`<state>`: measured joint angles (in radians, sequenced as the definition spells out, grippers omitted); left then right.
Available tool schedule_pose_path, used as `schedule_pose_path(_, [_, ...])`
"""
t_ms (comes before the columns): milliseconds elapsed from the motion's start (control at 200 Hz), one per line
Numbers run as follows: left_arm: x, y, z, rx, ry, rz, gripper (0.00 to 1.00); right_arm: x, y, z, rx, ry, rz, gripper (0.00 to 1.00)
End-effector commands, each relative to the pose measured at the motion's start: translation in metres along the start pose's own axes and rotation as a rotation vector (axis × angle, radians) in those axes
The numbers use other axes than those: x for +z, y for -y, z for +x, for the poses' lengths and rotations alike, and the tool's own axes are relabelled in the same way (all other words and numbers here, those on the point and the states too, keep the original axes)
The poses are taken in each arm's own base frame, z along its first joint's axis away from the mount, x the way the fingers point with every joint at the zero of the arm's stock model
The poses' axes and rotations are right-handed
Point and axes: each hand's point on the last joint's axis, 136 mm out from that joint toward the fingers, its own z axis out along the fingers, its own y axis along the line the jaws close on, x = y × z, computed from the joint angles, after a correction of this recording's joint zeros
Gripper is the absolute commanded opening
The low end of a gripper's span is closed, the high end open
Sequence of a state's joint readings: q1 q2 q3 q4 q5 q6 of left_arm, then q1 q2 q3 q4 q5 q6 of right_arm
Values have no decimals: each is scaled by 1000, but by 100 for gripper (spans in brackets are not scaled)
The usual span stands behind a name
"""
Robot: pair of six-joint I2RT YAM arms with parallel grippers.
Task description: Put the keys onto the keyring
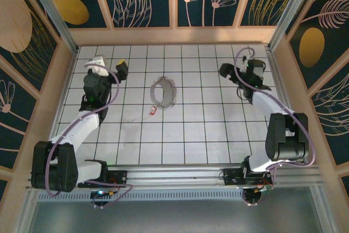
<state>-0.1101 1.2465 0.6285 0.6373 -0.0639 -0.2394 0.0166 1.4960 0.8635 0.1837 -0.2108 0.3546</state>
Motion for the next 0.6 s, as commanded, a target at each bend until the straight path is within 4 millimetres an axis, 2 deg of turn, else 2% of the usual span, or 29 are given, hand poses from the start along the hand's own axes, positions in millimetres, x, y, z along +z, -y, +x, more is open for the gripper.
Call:
schedule_pose_path(0, [-19,-54,12,114,45,-212,98,-23,45,-28,-79,234,219,99])
schedule_pose_path(95, [-29,-79,43,130,10,-299,99,-37,66,-26,-189,316,330,99])
schedule_pose_path(180, [-36,-87,63,138,8,-309,99,-44,74,-21,-256,369,365,99])
schedule_pose_path(275, [-44,-91,73,130,34,-307,98,-53,70,-14,-288,451,304,99])
schedule_pose_path(440, [-50,-88,86,124,73,-255,98,-48,60,-2,-326,397,188,99])
schedule_pose_path(535, [-47,-88,93,128,63,-246,99,-49,71,18,-309,394,192,98])
schedule_pose_path(595, [-45,-87,98,133,59,-234,99,-60,73,20,-304,473,196,98])
